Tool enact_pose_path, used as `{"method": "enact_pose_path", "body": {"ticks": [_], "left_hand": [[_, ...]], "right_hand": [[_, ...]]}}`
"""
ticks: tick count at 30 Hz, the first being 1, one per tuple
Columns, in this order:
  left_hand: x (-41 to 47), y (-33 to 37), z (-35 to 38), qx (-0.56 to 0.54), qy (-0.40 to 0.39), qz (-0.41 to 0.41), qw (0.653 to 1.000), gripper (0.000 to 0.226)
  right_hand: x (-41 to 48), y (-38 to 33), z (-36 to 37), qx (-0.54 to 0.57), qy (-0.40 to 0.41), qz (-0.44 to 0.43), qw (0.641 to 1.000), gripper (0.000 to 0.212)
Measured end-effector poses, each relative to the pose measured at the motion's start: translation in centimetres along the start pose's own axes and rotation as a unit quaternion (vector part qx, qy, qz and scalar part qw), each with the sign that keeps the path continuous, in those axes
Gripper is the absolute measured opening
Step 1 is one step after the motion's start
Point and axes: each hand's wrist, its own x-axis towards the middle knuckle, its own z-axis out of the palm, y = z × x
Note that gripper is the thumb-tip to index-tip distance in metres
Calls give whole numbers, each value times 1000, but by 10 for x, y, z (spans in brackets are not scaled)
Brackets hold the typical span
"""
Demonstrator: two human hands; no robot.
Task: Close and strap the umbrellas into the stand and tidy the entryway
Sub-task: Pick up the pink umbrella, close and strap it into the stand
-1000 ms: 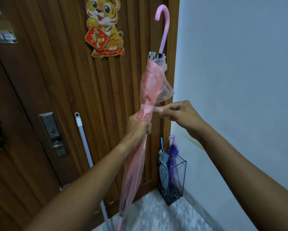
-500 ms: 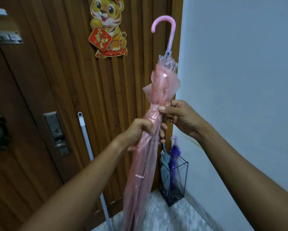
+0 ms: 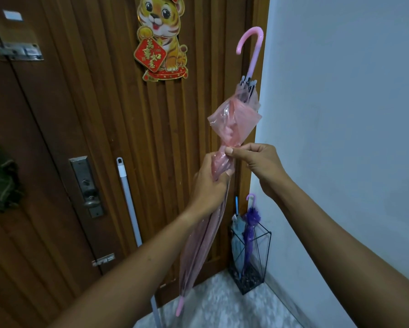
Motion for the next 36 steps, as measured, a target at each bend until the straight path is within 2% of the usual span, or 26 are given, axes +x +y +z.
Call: {"method": "enact_pose_path", "body": {"ticks": [7, 11, 13, 17, 20, 22, 27, 30, 36], "left_hand": [[6, 3, 5, -70, 6, -12, 997, 47], [7, 5, 3, -111, 16, 33, 993, 48], [8, 5, 3, -128, 14, 30, 991, 46], [8, 7, -4, -186, -53, 6, 981, 47], [8, 7, -8, -165, -94, 41, 981, 51], [8, 7, -7, -170, -100, 19, 980, 58], [8, 7, -7, -219, -102, -46, 969, 43], [8, 6, -12, -203, -108, -49, 972, 40], [7, 3, -17, -167, -61, -62, 982, 32]], "right_hand": [[-1, -9, -4, 2, -43, -11, 999, 15], [-1, -8, -8, 25, -76, -4, 997, 21], [-1, -7, -11, 57, -98, 8, 993, 24], [-2, -2, -16, 111, -101, 47, 988, 27], [-3, -2, -17, 135, -104, 55, 984, 31], [-3, -3, -15, 146, -94, 67, 983, 33], [-4, 2, -13, 140, -69, 89, 984, 34], [-5, 3, -16, 120, -73, 88, 986, 30], [-7, 3, -15, 93, -92, 77, 988, 29]]}}
